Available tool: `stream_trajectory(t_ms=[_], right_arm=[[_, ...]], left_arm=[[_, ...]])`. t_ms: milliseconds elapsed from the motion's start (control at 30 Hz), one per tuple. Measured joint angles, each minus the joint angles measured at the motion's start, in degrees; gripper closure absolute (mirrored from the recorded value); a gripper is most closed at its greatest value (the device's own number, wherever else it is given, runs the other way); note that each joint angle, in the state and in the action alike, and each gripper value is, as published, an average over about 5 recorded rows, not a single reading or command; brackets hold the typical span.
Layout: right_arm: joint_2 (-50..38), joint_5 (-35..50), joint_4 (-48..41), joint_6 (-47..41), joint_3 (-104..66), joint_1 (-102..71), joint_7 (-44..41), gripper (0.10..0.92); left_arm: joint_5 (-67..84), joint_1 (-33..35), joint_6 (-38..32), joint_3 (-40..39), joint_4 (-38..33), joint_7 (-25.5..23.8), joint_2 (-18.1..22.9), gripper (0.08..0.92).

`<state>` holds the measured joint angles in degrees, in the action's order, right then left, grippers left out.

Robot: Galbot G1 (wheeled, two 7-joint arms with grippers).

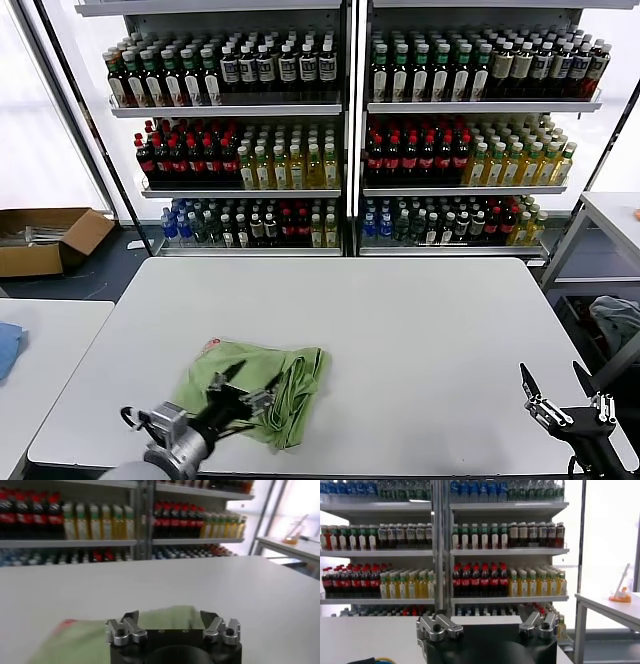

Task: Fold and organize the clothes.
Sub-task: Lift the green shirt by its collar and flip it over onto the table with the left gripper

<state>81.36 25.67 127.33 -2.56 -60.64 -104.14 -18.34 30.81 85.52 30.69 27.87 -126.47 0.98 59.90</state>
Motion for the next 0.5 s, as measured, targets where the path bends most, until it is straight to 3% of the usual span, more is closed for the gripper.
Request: stream_trajectory(t_ms=[233,500], right_arm=[[-0.19,-0.10,0.15,0.18,0.31,-0.24,-0.04,0.203],[-0.19,-0.09,0.30,0.37,0.15,-0.66,-0.13,0.203]], left_arm=[[3.60,-1.79,0.28,6.72,5.40,0.09,-2.50,0.177],[4.90,-4.17,0.74,7.85,10.74,1.10,-1.81,0.177]])
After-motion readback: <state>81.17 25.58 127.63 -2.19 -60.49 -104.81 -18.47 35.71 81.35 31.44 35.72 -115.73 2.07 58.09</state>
